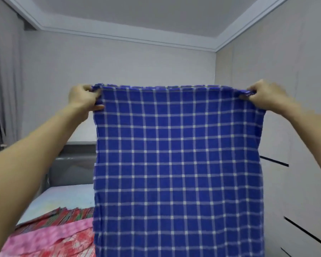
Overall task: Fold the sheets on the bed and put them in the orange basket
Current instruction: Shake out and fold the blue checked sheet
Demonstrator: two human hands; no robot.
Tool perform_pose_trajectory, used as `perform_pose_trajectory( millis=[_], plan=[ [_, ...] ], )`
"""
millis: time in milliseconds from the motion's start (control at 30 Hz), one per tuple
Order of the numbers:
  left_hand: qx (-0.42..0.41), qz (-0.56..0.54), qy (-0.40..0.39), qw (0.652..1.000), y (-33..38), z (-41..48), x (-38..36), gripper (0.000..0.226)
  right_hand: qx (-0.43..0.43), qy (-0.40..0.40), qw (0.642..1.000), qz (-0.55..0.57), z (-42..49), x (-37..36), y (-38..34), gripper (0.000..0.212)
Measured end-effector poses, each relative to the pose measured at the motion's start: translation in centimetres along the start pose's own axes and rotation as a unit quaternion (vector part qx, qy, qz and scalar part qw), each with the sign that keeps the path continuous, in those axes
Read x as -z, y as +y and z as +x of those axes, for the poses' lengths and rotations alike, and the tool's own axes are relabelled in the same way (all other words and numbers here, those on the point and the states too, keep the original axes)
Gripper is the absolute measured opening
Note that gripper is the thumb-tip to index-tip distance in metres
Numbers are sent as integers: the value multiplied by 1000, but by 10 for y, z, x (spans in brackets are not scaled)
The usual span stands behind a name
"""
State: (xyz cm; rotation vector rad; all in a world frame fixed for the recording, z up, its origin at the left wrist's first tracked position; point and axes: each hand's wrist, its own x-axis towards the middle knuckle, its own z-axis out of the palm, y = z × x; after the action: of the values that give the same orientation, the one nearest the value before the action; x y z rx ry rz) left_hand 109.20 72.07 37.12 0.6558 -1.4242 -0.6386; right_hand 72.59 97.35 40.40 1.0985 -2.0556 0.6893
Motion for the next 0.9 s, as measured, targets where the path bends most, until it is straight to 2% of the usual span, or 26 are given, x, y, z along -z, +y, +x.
perform_pose_trajectory(
  millis=[33, 67, 100, 133, 167, 200, 233, 300, 333, 400, 467, 500, 600, 667, 700, 767, 833, 900],
  plan=[
    [-29, 3, 30, 999, -6, 0, -7, 27, 7, 87, 996, 21, -3, -9, -4, 25],
    [-47, 50, 9, 998, -14, -2, -15, 26, 14, 151, 988, 34, -10, -19, -10, 22],
    [-26, 143, -89, 985, -23, -10, -28, 25, 31, 129, 990, 41, -14, -34, -18, 17],
    [22, 243, -208, 947, -40, -18, -35, 24, 61, 3, 998, 29, -19, -53, -27, 13],
    [75, 308, -269, 909, -57, -23, -39, 24, 87, -178, 980, -18, -25, -77, -30, 10],
    [104, 339, -265, 897, -77, -19, -40, 25, 86, -304, 947, -64, -30, -101, -29, 9],
    [108, 327, -208, 915, -90, -9, -37, 27, 86, -334, 932, -110, -33, -119, -27, 12],
    [113, 267, -47, 956, -111, 13, -28, 29, 85, -267, 953, -112, -26, -142, -24, 20],
    [114, 236, -16, 965, -116, 19, -25, 31, 88, -232, 963, -110, -19, -152, -22, 23],
    [110, 188, 0, 976, -125, 36, -23, 32, 92, -205, 970, -93, -2, -176, -23, 25],
    [102, 193, -2, 976, -133, 52, -20, 29, 94, -199, 973, -64, 18, -193, -31, 26],
    [81, 246, -1, 966, -137, 61, -19, 27, 97, -200, 973, -56, 30, -200, -37, 26],
    [-49, 469, 70, 879, -150, 73, -16, 18, 77, -160, 984, -35, 58, -219, -52, 31],
    [-59, 506, 85, 857, -160, 78, -21, 20, 77, -134, 987, -30, 71, -246, -65, 26],
    [-30, 510, 81, 856, -173, 82, -25, 22, 83, -137, 986, -31, 75, -267, -72, 19],
    [67, 451, 73, 887, -210, 92, -33, 26, 96, -170, 979, -52, 76, -310, -87, 14],
    [161, 257, 101, 947, -259, 115, -38, 25, 94, -184, 976, -68, 81, -345, -103, 21],
    [176, 69, 167, 968, -291, 154, -41, 19, 63, -124, 990, -27, 102, -355, -121, 25]
  ],
)
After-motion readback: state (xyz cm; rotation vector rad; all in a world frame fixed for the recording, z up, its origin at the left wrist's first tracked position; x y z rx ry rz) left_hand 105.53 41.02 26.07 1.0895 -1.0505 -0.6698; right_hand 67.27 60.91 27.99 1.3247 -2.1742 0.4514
